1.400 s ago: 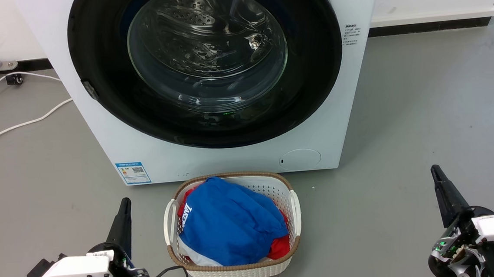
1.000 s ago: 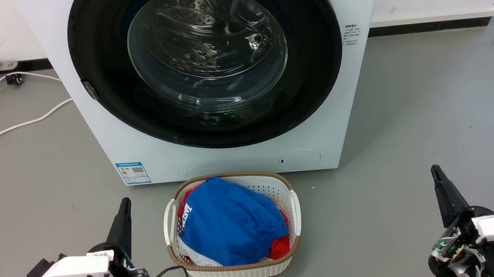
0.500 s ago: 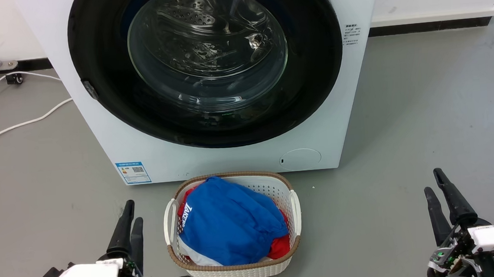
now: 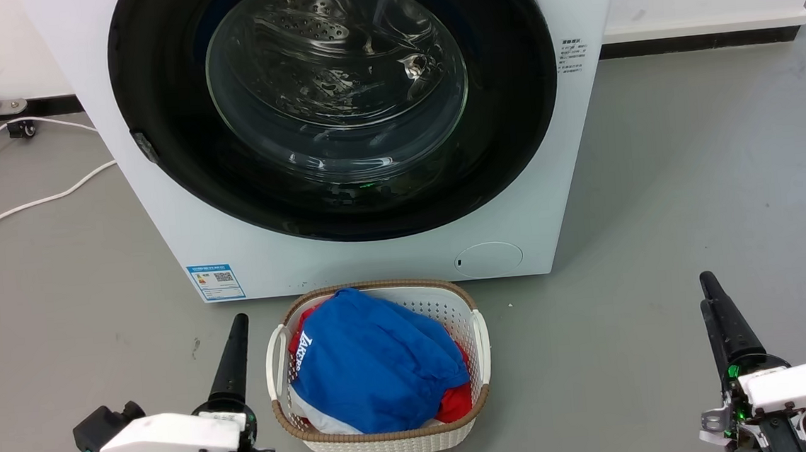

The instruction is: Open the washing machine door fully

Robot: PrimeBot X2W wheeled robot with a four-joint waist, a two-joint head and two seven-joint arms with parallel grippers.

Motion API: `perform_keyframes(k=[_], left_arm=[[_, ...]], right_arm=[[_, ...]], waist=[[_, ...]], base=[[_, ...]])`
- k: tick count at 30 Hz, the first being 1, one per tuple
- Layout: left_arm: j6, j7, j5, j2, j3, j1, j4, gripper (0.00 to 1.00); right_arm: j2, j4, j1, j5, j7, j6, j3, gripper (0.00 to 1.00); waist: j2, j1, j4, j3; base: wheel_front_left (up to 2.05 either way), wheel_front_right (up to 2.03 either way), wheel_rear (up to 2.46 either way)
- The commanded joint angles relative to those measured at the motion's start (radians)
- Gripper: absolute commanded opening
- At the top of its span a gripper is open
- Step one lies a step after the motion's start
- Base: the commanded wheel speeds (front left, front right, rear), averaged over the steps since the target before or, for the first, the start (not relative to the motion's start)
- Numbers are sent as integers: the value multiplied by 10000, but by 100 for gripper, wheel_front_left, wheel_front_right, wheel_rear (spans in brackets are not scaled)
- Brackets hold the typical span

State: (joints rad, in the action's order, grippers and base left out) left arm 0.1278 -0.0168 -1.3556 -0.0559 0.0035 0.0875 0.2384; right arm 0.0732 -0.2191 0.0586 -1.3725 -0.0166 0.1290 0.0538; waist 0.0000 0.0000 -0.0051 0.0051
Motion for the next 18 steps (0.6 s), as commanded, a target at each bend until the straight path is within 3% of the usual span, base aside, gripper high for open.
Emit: perform_keyframes(k=[1,18], left_arm=[[19,104,454,-38,-81,259,-190,100],[-198,759,4387,-115,-533,284,-209,100]], right_arm=[[80,251,72,455,111,7,-22,100],[-29,879,-238,4746,559,11,-161,100]], waist=[[0,0,-1,-2],[0,0,-7,-20]], base=[[0,0,0],[0,0,0]])
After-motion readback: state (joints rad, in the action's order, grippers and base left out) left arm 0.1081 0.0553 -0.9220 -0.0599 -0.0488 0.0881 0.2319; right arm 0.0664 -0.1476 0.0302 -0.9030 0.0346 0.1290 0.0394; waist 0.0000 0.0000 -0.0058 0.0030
